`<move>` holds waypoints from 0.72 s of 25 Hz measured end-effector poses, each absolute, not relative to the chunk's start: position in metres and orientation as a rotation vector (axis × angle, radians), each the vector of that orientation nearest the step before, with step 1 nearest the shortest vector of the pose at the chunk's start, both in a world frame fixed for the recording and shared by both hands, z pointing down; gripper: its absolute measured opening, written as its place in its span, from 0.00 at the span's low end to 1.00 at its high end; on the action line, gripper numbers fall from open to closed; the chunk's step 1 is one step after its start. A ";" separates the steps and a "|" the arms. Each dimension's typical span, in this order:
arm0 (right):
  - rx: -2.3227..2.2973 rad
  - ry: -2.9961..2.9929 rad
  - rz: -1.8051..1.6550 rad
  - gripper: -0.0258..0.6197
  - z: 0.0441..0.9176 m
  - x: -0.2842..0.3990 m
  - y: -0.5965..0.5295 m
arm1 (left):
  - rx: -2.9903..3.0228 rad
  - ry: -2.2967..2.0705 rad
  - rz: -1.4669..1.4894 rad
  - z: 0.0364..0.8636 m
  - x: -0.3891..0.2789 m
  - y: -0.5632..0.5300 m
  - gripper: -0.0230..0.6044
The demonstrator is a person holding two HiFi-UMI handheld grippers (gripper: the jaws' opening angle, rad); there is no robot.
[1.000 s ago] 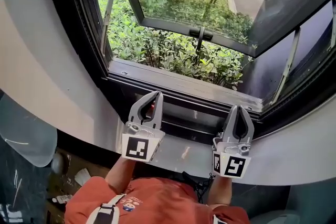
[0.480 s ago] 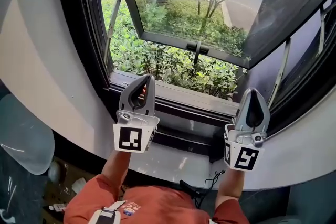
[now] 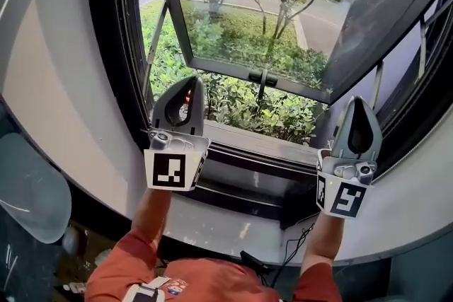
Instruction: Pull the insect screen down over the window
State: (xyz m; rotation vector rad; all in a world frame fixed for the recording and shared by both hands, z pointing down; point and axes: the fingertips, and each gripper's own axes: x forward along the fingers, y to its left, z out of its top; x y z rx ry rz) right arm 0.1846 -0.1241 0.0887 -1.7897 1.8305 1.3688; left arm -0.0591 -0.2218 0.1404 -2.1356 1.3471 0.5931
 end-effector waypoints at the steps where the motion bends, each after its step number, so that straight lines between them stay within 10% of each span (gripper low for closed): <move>1: -1.788 1.824 1.391 0.05 0.083 0.184 -0.124 | -2.123 1.343 0.596 0.133 -0.061 -0.222 0.04; 18: -1.793 1.697 1.740 0.05 -0.016 0.173 -0.137 | -1.869 1.254 0.508 0.019 -0.054 -0.228 0.04</move>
